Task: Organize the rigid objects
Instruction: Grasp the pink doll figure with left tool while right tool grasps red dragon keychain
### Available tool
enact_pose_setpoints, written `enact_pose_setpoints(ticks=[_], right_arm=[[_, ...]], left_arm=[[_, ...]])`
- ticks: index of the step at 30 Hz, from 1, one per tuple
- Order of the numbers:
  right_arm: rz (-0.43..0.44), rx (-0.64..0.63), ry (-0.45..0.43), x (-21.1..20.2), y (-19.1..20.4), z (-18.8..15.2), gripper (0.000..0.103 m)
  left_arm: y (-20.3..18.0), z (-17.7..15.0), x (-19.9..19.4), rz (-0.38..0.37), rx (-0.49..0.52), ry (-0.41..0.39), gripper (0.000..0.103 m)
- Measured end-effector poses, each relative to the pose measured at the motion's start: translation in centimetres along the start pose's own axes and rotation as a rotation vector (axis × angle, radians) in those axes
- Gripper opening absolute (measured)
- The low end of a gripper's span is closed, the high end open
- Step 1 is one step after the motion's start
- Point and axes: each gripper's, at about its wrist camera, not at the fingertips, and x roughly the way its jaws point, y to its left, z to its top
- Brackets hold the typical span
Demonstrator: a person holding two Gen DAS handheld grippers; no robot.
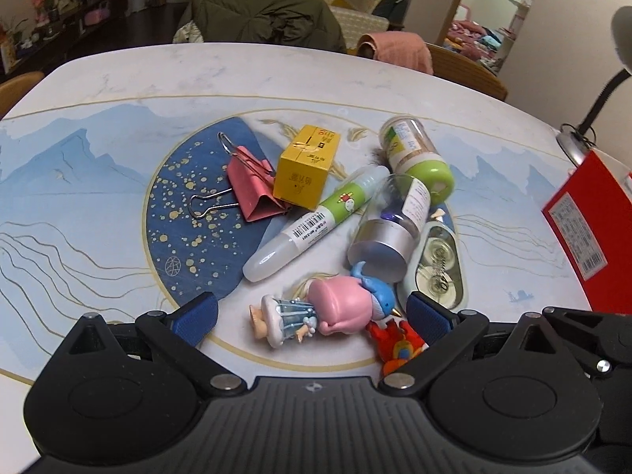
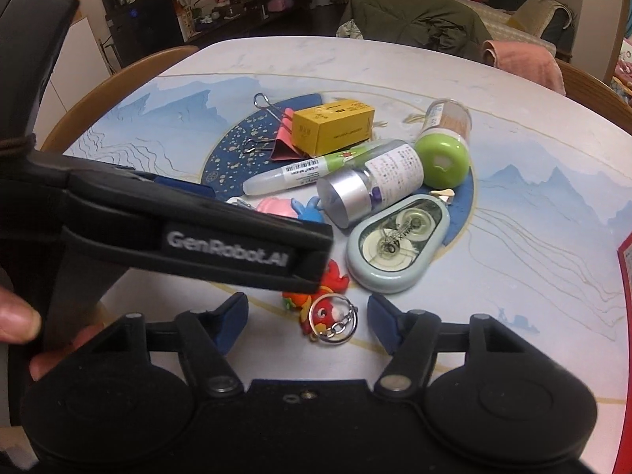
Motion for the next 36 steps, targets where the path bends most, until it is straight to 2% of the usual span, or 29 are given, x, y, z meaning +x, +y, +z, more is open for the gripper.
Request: enact_pose_setpoints(ticks=[3,8,13,16,26,36], right_arm=[[-0.002,-0.018,-0.013,0.3,0.2,0.2,0.063],[-0.017,-0.044,-0.025,0.6,0.7,0.3,0.053],[-0.048,-0.063,-0.033,0.6,1.0,0.2,0.045],[-0.063,-0.061,-0.034,0.5,0.9,0.2,0.038],[-0.061,-0.034,-0.017,-0.6,0.7,-0.7,0.037],[-0.043,0.049,-0.072,-5.1,-1.0,-2.0,0.037]], left_arm=[[0.0,0.1,0.1,0.014,-0.01,-0.009,0.102],[-0.2,0.0,0.0,0.019,-0.013,-0.016,0.096],[-0.5,0.0,-0.3,0.004,-0.015,-0.013,0.082],[-0.7,0.0,-0.4,0.015,-0.006,-0.006,0.079],[0.6,-0.6,-1.6,0.014,-0.043,0.006,0.078],[0.1,-0.9,-4.7,-0.027,-0.015,-0.016,0.078]])
